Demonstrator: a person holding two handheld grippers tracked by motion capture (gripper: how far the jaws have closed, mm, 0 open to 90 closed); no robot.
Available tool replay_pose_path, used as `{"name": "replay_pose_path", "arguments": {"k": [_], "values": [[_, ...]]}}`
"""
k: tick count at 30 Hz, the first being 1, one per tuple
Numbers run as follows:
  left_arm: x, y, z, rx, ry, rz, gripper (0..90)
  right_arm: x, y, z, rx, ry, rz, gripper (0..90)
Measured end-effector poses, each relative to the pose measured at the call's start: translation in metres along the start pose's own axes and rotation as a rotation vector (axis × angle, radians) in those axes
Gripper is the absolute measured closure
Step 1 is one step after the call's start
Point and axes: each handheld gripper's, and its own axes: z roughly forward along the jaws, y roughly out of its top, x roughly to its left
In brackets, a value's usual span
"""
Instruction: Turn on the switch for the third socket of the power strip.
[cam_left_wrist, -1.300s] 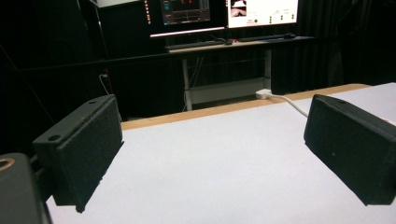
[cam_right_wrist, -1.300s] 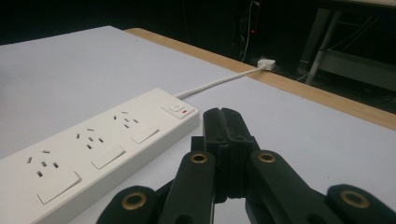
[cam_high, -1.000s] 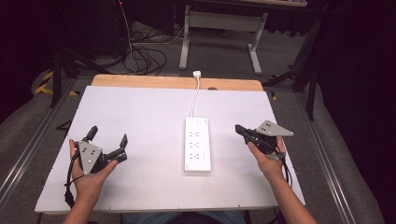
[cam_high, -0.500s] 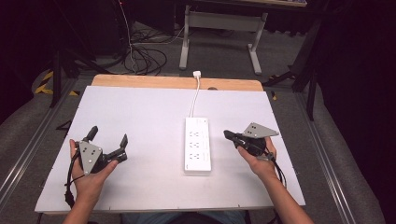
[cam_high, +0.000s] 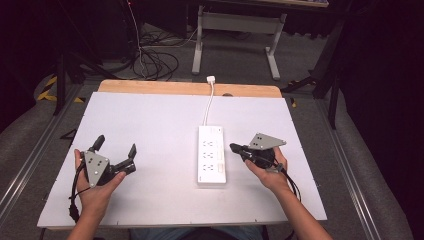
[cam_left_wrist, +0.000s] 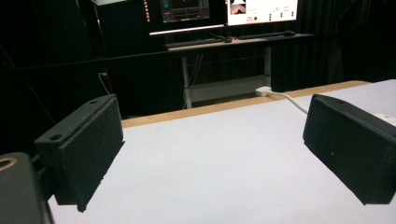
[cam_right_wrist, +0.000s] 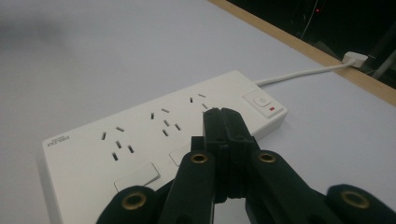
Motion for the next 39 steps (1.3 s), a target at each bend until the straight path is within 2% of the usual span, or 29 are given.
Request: {"name": "replay_pose_path", "arguments": {"k": [23, 39], "values": [[0.0, 0.0, 0.001, 0.002, -0.003, 0.003, 5.3, 0.018, -0.004, 0.022, 0.094, 0.1, -0.058, 90.0], [0.0, 0.0, 0.001, 0.003, -0.006, 0.004, 5.5, 0.026, -0.008, 0.032, 0.149, 0.123, -0.093, 90.0]]}}
